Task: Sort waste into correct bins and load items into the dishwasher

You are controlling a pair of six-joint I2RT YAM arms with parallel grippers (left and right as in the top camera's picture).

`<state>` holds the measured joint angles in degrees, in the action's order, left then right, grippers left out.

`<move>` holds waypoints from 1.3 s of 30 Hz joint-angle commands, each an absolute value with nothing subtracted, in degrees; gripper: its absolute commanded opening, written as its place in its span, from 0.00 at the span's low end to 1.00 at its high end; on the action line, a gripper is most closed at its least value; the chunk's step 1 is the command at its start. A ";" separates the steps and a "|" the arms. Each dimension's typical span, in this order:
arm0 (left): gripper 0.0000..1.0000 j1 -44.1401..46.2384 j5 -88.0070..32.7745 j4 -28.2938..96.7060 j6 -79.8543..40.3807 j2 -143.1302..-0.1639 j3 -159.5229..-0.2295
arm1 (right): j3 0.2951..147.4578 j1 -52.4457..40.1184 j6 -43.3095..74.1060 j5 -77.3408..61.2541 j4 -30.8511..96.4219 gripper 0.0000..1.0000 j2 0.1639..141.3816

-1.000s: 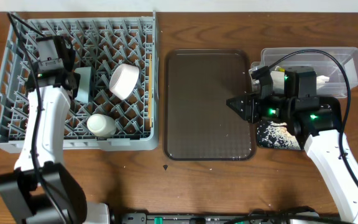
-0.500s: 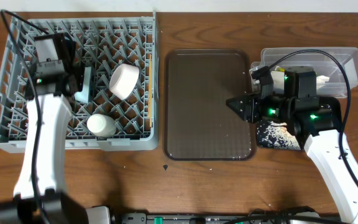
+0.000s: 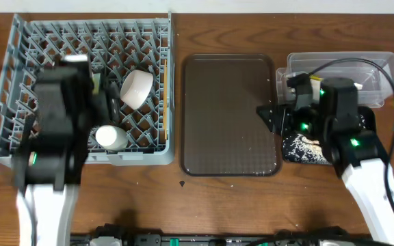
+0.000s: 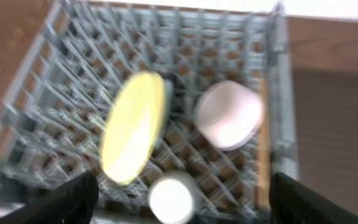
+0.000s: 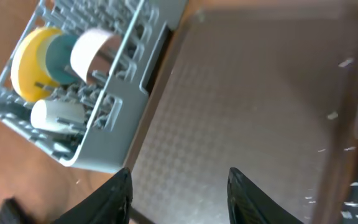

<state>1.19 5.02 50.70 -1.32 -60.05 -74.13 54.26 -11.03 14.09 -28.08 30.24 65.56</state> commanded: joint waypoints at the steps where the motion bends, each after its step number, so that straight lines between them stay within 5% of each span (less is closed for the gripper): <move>1: 0.88 1.72 -0.78 55.44 -13.30 -52.56 -75.24 | 55.83 -15.40 15.18 -15.57 31.11 0.50 56.97; 4: 0.94 1.69 -0.84 58.92 -13.41 -48.12 -75.24 | 55.83 -17.78 15.22 -13.08 32.25 0.60 52.07; 5: 0.94 1.69 -0.84 59.48 -13.41 -46.87 -75.24 | 55.83 -18.39 15.22 -13.15 32.47 0.99 50.54; 23: 0.95 1.69 -0.86 59.79 -13.41 -44.01 -75.24 | 55.81 -19.14 14.02 -13.54 48.71 0.99 45.19; 31: 0.96 1.69 -0.86 59.79 -13.41 -44.01 -75.24 | 53.08 -18.28 -6.87 -13.54 34.11 0.99 42.17; 39: 0.96 1.69 -0.84 59.79 -13.41 -44.01 -75.24 | 30.09 -8.62 -8.23 -17.91 16.45 0.99 26.22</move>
